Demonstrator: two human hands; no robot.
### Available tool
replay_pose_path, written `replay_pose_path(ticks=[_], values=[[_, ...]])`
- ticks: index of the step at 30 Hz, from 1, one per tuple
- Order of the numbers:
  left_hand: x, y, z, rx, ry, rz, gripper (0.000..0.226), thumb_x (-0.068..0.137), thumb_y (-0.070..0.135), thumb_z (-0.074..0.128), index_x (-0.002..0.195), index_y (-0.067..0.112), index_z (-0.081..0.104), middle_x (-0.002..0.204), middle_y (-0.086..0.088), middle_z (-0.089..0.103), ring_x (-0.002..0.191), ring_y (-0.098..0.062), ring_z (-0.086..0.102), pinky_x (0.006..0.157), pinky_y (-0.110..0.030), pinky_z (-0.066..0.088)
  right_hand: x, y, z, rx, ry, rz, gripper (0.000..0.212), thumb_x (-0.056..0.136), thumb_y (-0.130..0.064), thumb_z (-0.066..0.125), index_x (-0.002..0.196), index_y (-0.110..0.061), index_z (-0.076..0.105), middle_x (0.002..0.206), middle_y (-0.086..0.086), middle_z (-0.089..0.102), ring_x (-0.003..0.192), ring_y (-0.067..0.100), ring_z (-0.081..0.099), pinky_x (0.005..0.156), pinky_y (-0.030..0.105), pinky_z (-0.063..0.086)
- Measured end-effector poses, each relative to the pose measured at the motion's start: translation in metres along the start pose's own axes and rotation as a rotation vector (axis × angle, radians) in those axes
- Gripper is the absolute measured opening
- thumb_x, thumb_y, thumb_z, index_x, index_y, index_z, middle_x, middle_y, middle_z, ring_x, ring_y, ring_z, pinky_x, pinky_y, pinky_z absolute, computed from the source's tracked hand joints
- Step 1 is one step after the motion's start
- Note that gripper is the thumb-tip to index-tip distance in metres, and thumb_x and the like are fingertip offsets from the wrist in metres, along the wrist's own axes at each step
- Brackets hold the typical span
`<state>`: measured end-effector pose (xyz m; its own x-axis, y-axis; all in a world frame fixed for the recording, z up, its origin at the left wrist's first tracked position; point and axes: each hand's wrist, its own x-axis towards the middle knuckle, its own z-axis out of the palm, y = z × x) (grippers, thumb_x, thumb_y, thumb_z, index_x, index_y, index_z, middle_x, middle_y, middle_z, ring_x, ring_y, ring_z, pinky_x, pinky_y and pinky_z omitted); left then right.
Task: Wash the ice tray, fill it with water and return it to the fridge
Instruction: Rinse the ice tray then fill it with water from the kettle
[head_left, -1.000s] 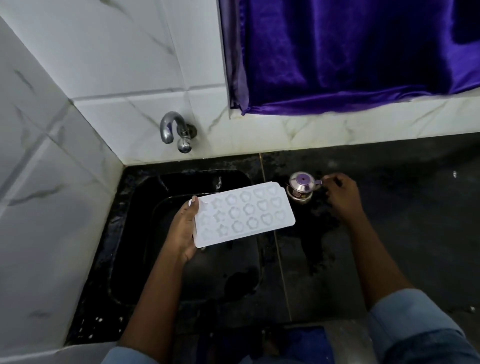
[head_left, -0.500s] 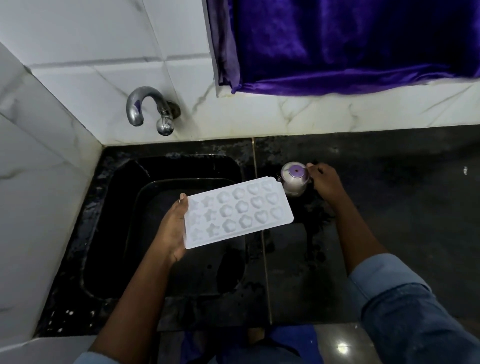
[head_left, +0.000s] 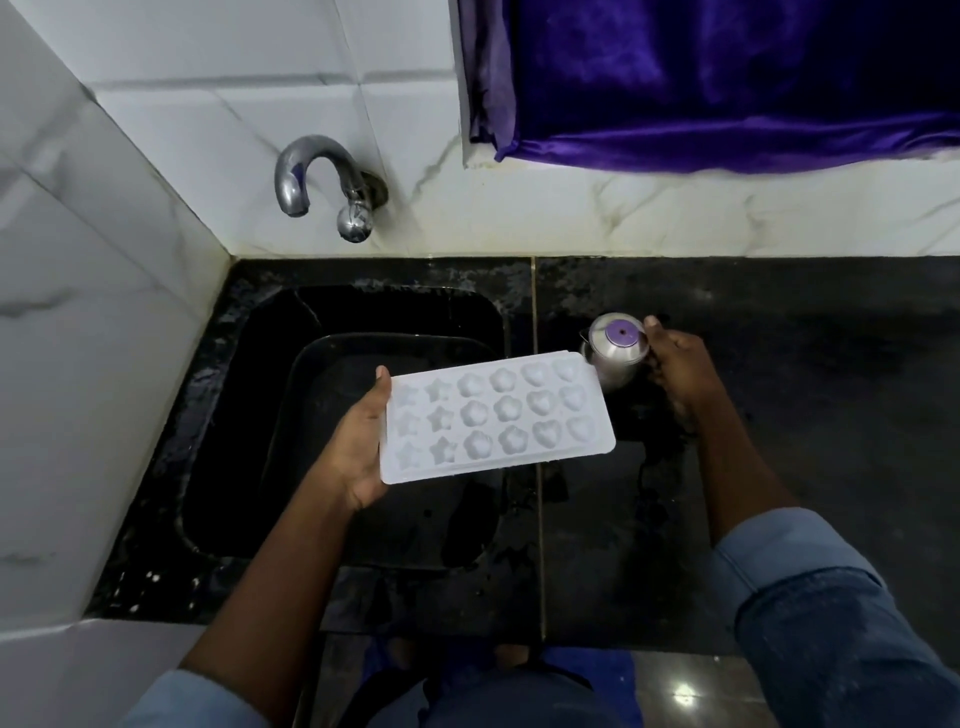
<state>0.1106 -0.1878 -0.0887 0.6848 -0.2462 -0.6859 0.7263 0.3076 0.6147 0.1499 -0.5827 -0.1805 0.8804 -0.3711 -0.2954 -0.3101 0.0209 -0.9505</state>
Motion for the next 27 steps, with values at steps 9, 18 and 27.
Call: replay_pose_path(ticks=[9,18,27], values=[[-0.014,0.006,0.002,-0.121,-0.059,0.004,0.075,0.104,0.068,0.035,0.137,0.007,0.066,0.136,-0.020,0.069,0.117,-0.038,0.072,0.083,-0.053,0.064,-0.022,-0.013,-0.018,0.235,0.038,-0.004,0.037,0.097,-0.046,0.068,0.074,-0.016,0.071,0.062,0.003,0.052,0.054,0.014,0.038,0.051,0.029,0.026],[-0.037,0.006,0.008,-0.108,-0.102,0.037,0.077,0.103,0.070,0.035,0.116,0.010,0.082,0.135,-0.020,0.070,0.115,-0.038,0.073,0.082,-0.053,0.065,-0.061,-0.108,-0.037,0.320,-0.019,-0.138,0.034,0.100,-0.018,0.064,0.069,-0.021,0.079,0.068,-0.007,0.071,0.062,0.009,0.059,0.056,0.024,0.038],[-0.065,0.007,0.014,-0.139,-0.123,0.086,0.076,0.104,0.068,0.035,0.111,0.009,0.083,0.132,-0.020,0.071,0.110,-0.037,0.075,0.079,-0.052,0.065,-0.083,-0.150,-0.038,0.148,-0.145,-0.209,0.035,0.083,-0.040,0.083,0.078,-0.009,0.068,0.064,0.003,0.063,0.057,0.018,0.051,0.054,0.028,0.035]])
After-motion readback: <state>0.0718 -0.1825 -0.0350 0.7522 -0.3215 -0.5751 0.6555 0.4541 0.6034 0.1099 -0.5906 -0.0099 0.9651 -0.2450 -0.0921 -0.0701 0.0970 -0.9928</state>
